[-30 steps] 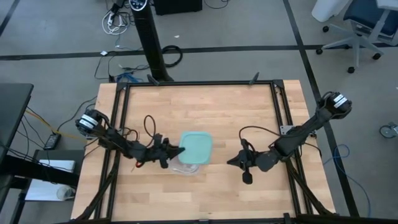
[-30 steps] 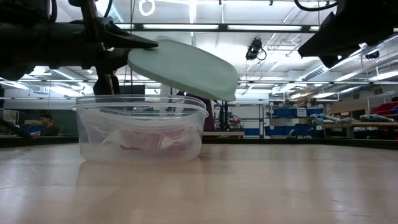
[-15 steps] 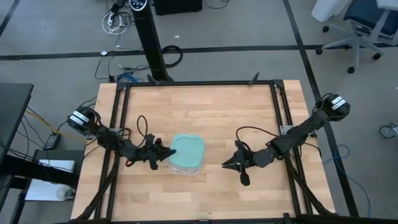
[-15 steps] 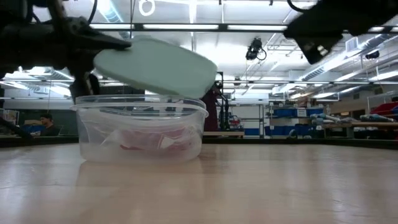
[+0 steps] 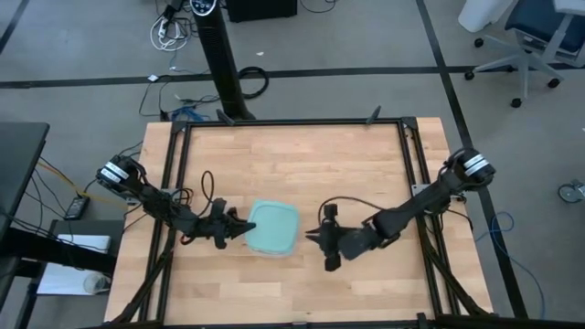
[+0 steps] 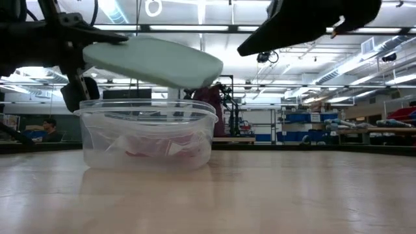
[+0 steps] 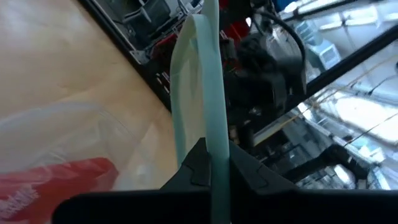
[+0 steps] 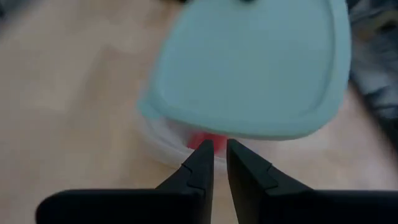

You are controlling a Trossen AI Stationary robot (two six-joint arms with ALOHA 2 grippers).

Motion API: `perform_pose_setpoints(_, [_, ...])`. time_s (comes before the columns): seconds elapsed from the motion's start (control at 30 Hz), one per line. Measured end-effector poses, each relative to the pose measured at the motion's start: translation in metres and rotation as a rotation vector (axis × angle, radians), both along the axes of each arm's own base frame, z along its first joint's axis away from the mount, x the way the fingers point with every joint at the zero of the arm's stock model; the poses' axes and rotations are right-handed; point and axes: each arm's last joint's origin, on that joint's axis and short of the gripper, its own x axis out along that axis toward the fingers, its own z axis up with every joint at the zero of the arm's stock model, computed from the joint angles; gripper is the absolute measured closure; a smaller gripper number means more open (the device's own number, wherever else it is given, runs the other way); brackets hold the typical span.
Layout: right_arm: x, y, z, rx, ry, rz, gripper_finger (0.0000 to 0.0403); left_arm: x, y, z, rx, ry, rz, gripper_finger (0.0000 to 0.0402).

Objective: Roll bandage
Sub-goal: Close the transparent tupperware

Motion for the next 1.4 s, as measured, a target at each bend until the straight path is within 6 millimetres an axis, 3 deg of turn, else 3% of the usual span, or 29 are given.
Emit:
perform_pose_setpoints(0.23, [0.015, 0.016, -0.009, -0.360, 0.105, -0.045, 0.0352, 0.002, -0.001, 0.003, -0.099, -0.017, -0.008, 0.0374])
perform_pose_setpoints(0.5, [0.004, 0.038, -0.005, -0.700, 0.144, 0.072, 0.0312, 0.003, 0.001, 0.003, -0.236, -0.026, 0.006, 0.0372])
perform_pose_setpoints(0.93, [0.011, 0.035, -0.001, -0.919, 0.186, 0.205, 0.0204, 0.020, -0.001, 0.018, -0.380, -0.105, 0.008, 0.0371])
perform_pose_setpoints(1.4, [0.026, 0.028, 0.012, -1.020, 0.105, 0.267, 0.0237, 0.027, -0.005, 0.025, -0.359, -0.128, 0.010, 0.0371])
